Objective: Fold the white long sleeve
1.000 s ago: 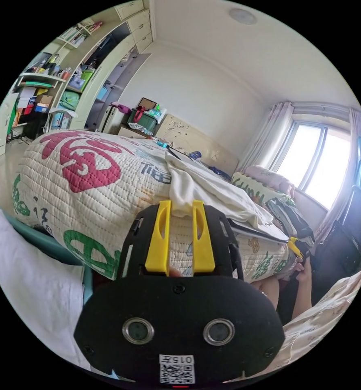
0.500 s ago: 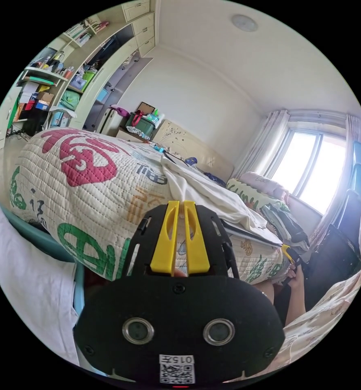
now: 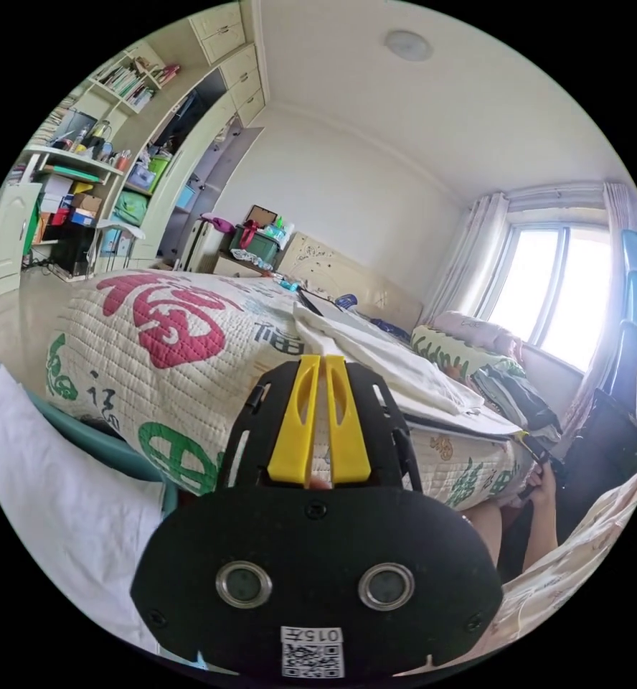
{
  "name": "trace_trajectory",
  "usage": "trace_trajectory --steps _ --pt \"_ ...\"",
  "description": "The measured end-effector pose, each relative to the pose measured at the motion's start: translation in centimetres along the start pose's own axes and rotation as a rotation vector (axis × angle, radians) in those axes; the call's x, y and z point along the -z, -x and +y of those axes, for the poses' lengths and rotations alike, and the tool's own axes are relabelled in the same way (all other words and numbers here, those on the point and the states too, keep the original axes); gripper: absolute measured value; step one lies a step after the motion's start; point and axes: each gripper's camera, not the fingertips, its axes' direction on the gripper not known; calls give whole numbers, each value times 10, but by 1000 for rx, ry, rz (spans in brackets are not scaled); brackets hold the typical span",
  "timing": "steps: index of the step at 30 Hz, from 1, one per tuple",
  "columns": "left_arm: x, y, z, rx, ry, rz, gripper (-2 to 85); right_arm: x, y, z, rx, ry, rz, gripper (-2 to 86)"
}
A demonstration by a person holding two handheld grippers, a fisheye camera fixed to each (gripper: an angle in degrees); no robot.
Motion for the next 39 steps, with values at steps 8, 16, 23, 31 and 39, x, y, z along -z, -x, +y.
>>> trace_trajectory --steps 8,16,23,31,39 --pt "-34 -45 3 -92 65 -31 7 18 27 41 91 73 -5 -3" --pt "-78 -121 -54 -394 221 -76 46 64 43 17 371 146 -18 77" --pt "-226 -324 -94 -889 317 313 89 -14 135 -28 843 294 -428 87" --pt "-436 -381 -90 -1065 675 518 106 -93 156 -61 906 544 -432 99" --pt "-540 -396 -98 -1121 821 564 16 -110 179 -75 958 608 -426 6"
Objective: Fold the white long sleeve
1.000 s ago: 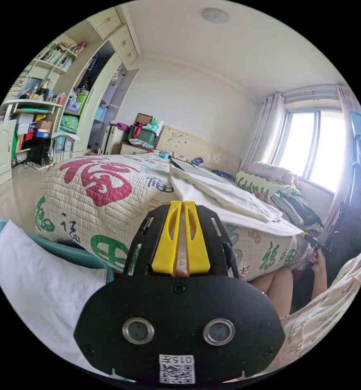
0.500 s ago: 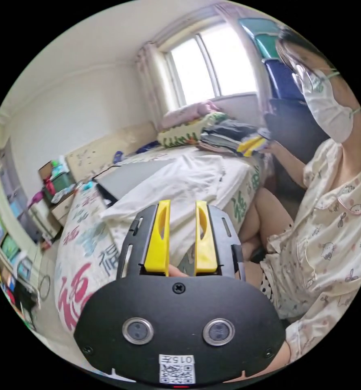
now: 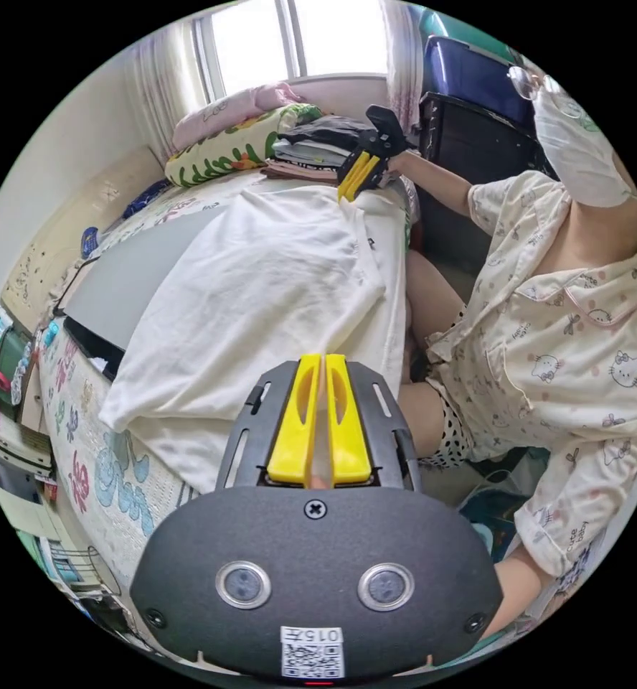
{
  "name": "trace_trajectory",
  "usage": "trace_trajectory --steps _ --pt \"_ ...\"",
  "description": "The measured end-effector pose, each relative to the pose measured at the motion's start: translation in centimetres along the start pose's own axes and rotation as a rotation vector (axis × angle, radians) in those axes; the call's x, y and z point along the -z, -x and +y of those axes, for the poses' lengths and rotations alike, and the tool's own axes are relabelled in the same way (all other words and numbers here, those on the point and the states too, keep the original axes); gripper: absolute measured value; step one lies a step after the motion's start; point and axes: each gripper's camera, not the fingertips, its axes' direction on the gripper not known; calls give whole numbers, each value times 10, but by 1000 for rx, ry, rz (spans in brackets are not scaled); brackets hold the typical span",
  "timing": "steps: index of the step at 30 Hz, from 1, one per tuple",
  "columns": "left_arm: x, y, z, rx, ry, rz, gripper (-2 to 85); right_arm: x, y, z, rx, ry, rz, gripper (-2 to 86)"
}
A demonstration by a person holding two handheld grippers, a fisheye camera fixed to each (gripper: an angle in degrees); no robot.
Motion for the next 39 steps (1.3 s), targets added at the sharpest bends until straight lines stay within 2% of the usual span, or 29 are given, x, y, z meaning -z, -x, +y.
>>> trace_trajectory --steps 6,9,11,12,14,15,17,18,20,23,29,34,39 --pt "66 106 -34 15 -124 -179 8 63 -74 -51 -184 -214 209 -5" --pt "120 219 -68 125 -263 -446 11 86 -165 -116 -461 -365 397 -1" --pt "148 333 -90 406 -488 -684 21 82 -242 -179 -675 -440 549 15" --pt "147 356 -93 459 -530 -728 25 80 -258 -192 -723 -442 573 22" --pt "129 418 -110 682 -531 -855 55 73 -288 -221 -878 -446 550 54" --pt "123 423 -115 702 -511 -867 57 73 -286 -225 -861 -454 506 57" --pt "98 392 -123 566 -467 -811 64 70 -249 -226 -649 -441 264 81" --pt "91 377 -121 510 -454 -769 65 68 -236 -222 -601 -420 204 90" --pt "67 300 -98 354 -412 -626 68 64 -177 -188 -464 -365 -8 97" --pt "55 200 -54 252 -426 -416 68 69 -111 -139 -402 -314 -150 96" --pt "50 62 -22 125 -423 -303 74 79 -45 -103 -406 -220 -220 111" --pt "40 28 -33 109 -406 -274 91 69 -57 -109 -514 -100 -316 124" --pt "29 11 -41 119 -346 -228 105 67 -76 -108 -573 -15 -461 75"
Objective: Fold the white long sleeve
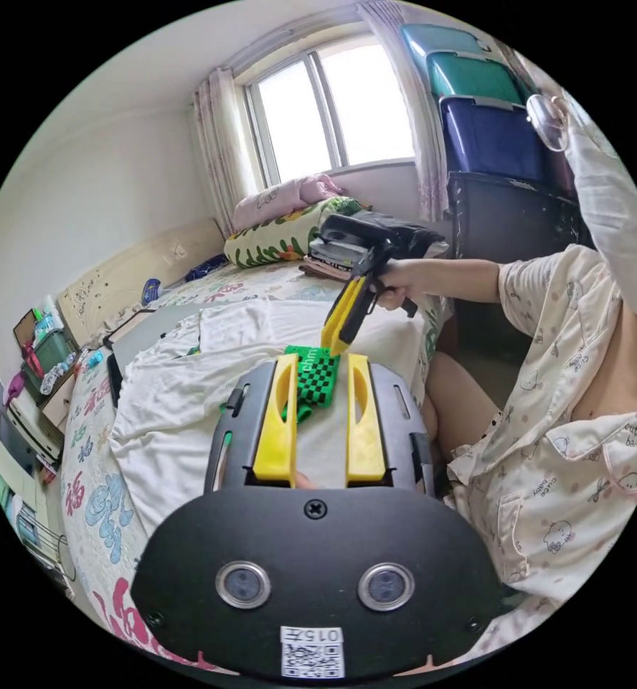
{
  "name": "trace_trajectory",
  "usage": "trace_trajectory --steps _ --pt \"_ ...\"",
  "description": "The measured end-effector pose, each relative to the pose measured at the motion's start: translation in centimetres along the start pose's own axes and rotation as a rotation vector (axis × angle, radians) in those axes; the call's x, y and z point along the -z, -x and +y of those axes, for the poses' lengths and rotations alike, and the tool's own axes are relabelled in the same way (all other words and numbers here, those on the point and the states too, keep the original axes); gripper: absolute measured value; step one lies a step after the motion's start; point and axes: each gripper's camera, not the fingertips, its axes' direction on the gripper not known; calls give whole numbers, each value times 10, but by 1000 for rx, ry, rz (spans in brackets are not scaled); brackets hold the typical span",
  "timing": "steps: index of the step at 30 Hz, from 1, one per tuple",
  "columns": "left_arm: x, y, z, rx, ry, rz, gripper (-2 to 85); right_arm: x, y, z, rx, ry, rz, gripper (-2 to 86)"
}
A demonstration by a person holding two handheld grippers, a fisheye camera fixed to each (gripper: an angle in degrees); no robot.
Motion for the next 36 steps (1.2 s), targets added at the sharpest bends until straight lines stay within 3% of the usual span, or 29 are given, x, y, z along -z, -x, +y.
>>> trace_trajectory --steps 4,9,14,19,27,36 --pt "6 -24 -1 -32 52 -36 122 22 8 -11 2 -89 -120 21" --pt "42 -35 4 7 -14 -278 140 45 51 -37 51 -297 -252 16" --pt "108 -1 39 160 -120 -572 30 26 105 -49 283 -295 -167 57" --pt "162 36 85 224 -88 -594 13 -46 136 -12 548 -104 247 132" --pt "195 53 113 246 -90 -563 9 -115 144 -33 547 15 383 124" --pt "221 47 133 226 -68 -511 9 -117 116 -57 476 8 364 4"
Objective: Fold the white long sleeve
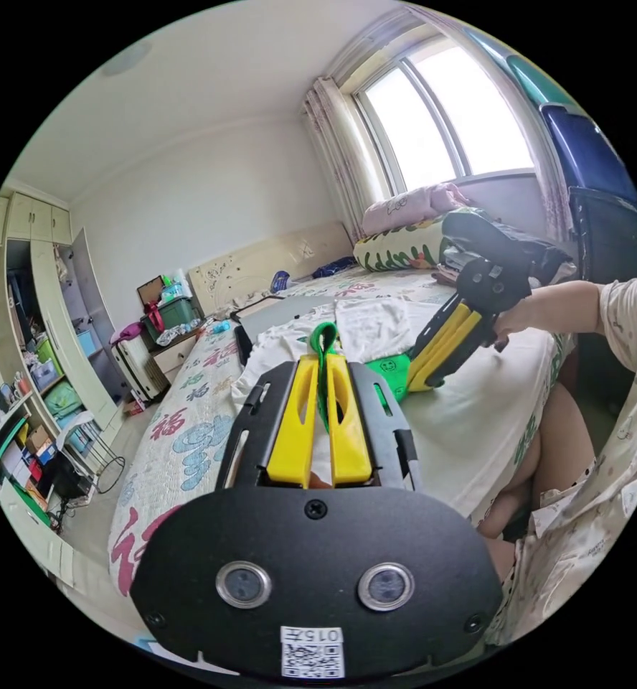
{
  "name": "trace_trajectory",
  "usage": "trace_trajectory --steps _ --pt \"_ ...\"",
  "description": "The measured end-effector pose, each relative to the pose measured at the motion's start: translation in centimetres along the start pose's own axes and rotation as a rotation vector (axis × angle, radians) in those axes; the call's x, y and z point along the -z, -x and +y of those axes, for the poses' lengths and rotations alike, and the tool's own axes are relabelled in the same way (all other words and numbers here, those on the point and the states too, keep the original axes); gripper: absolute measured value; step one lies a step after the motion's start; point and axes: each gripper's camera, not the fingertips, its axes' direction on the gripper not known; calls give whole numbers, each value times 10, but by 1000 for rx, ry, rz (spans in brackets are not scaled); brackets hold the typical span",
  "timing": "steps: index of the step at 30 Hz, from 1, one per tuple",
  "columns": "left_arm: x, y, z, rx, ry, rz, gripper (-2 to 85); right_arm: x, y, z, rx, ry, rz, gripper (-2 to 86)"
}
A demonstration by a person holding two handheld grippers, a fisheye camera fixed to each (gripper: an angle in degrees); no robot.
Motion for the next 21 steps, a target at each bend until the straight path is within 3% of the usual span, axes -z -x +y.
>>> trace_trajectory --steps 6,9,11,13,15,16,18,20,21 --pt "14 82 2 68 34 73 11 59 -109 26 -283 -193 18 -5" --pt "31 187 -10 122 71 -162 15 141 -225 87 -614 -296 329 -1" --pt "47 297 -21 188 80 -495 22 213 -307 149 -910 -353 710 5" --pt "52 371 -12 226 67 -756 35 250 -350 200 -1154 -373 845 11" --pt "44 432 15 323 189 -937 67 265 -359 247 -1299 -449 818 22" --pt "43 457 42 408 276 -930 76 263 -350 265 -1233 -507 754 40" --pt "55 450 90 471 251 -819 84 245 -329 283 -1112 -518 630 72" --pt "85 402 144 514 175 -529 87 212 -292 301 -998 -451 402 101" --pt "94 384 156 508 149 -468 86 203 -280 306 -964 -445 346 102"
